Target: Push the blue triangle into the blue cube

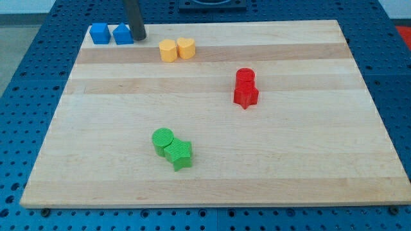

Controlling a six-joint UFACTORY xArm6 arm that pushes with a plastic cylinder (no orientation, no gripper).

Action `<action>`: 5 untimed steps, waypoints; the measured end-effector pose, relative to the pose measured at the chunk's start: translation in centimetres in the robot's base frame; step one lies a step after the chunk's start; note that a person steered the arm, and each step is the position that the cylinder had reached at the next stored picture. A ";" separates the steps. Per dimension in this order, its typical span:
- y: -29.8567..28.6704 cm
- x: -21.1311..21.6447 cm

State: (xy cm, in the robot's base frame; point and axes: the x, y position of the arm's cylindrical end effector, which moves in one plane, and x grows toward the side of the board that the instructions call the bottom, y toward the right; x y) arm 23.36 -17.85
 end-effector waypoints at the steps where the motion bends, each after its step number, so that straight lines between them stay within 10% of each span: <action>1: -1.4 0.0; 5: -1.3 4.2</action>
State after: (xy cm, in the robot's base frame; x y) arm 27.51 -19.17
